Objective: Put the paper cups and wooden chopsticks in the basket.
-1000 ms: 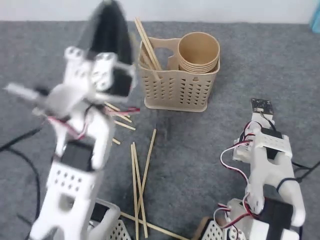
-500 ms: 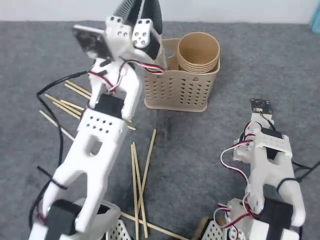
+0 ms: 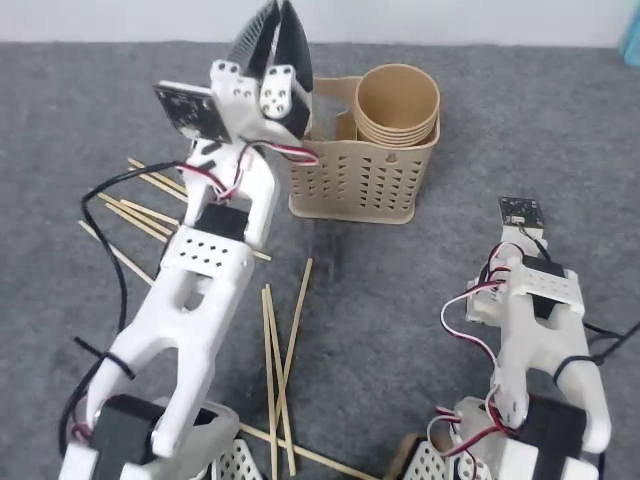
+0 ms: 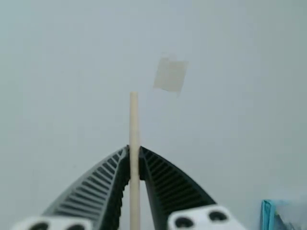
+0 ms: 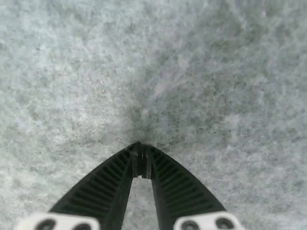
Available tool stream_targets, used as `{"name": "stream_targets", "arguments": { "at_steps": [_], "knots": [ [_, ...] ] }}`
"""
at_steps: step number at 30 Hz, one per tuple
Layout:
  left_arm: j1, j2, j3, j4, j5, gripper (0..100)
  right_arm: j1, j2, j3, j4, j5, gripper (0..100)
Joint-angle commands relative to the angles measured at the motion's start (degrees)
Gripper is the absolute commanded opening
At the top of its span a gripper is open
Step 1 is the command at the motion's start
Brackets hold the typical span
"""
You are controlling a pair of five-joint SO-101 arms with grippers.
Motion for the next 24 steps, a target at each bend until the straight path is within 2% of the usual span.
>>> {"name": "stream_targets", "arguments": {
  "at_steps": [1, 5, 12, 17, 20, 24],
  "knots": [
    [-0.53, -4.84, 2.33, -1.41, 0.0, 1, 0.22, -2.07, -0.09, -0.48, 0.53, 1.6],
    [-0.53, -9.49, 5.93, 0.88, 0.0, 2, 0.22, -2.07, -0.09, -0.57, 0.53, 1.6],
    [-0.53, -18.29, 6.46, 16.97, 0.0, 21, 0.22, -2.07, -0.09, -0.66, 0.53, 1.6],
    [-0.88, -25.67, 6.37, 25.67, 0.09, 23, 0.22, -2.07, -0.09, -0.66, 0.53, 1.6],
    [-4.75, -32.53, 6.37, 32.79, 0.09, 23, 0.22, -2.07, -0.09, -0.66, 0.53, 1.6],
    [-13.63, -42.64, 6.2, 48.62, -0.09, 23, 0.22, -1.98, -0.09, -0.66, 0.44, 1.6]
  ]
}}
